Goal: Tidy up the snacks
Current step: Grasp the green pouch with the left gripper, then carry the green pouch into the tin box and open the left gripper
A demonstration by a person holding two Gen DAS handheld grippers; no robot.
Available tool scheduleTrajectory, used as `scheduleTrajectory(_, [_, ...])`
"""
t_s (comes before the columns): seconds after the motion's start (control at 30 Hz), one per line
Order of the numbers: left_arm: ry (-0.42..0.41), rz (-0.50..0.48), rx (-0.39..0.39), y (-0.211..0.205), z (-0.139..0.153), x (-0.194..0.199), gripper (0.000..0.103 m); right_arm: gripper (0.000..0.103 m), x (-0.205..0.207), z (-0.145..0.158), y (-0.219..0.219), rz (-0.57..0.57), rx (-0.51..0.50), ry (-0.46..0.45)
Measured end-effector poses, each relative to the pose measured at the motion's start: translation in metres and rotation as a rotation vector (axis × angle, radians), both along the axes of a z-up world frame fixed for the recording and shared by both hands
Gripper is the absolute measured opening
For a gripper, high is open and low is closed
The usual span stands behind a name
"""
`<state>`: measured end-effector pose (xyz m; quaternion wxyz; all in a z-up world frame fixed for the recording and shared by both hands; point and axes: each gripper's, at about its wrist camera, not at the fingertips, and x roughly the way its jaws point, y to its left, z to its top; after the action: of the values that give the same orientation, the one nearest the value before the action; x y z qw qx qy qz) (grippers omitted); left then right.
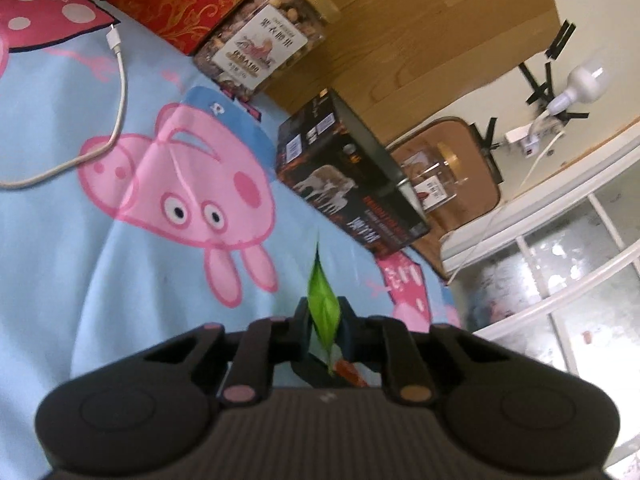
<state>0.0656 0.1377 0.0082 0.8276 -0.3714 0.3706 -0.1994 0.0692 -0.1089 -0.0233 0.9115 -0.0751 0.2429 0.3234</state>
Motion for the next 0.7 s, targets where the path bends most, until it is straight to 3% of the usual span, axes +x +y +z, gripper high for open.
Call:
scheduleTrajectory(0.1, [-0.001,0.002,0.003,-0.001,0.003,0.001,0.015,0.018,0.003,0.001,-0.006,-0.032,0.015,-0.008])
scheduleTrajectory(0.3, [-0.082,-0.051,-0.011,-0.011,0.03,0.02,0.016,0.013,-0.008,0.016,-0.014,-0.096,0.001,-0.202])
scheduleTrajectory(0.47, [-0.186,-0.121,0.045,-0.04,0.066,0.056,0.016,0.012,0.005,0.038,-0.029,-0.184,-0.005,-0.347])
scheduleTrajectory(0.6, [-0.246,-0.174,0.103,-0.068,0.086,0.099,0.016,0.011,0.03,0.051,-0.041,-0.266,-0.029,-0.415])
scheduleTrajectory(0.7, [-0.238,-0.185,0.152,-0.087,0.086,0.138,0.019,0.011,0.059,0.053,-0.048,-0.325,-0.051,-0.412])
